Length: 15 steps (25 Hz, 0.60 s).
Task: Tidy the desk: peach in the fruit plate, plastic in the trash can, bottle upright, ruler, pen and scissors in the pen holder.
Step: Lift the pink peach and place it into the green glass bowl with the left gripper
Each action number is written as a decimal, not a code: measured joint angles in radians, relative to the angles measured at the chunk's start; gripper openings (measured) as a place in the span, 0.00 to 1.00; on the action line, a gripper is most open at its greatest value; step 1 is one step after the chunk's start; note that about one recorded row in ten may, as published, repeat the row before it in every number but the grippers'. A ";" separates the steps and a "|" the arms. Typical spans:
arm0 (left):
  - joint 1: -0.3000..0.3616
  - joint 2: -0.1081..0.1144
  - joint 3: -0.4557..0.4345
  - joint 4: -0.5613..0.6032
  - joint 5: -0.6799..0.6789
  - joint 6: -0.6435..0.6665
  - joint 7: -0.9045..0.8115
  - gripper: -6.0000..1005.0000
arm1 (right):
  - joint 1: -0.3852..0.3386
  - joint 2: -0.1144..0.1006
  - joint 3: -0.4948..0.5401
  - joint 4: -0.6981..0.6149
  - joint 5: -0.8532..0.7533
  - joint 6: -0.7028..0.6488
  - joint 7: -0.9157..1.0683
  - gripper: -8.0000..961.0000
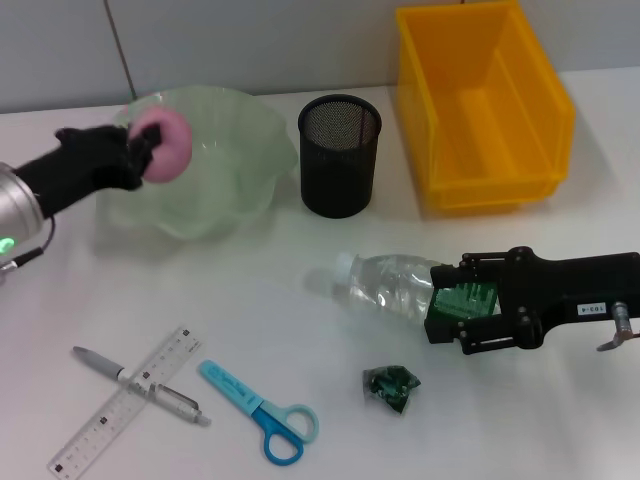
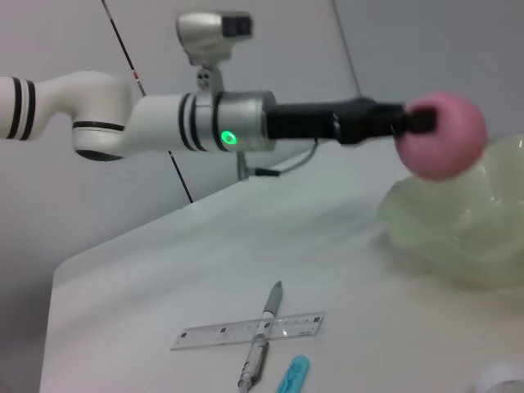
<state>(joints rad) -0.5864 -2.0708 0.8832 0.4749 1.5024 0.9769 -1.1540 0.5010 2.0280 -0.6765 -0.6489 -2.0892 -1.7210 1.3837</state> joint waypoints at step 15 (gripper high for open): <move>-0.023 -0.001 0.173 0.009 -0.004 -0.122 -0.009 0.07 | -0.002 0.000 -0.001 0.000 0.000 -0.003 0.000 0.82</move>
<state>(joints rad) -0.6097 -2.0721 1.0564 0.4835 1.4982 0.8550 -1.1631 0.4985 2.0279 -0.6780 -0.6486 -2.0892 -1.7242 1.3837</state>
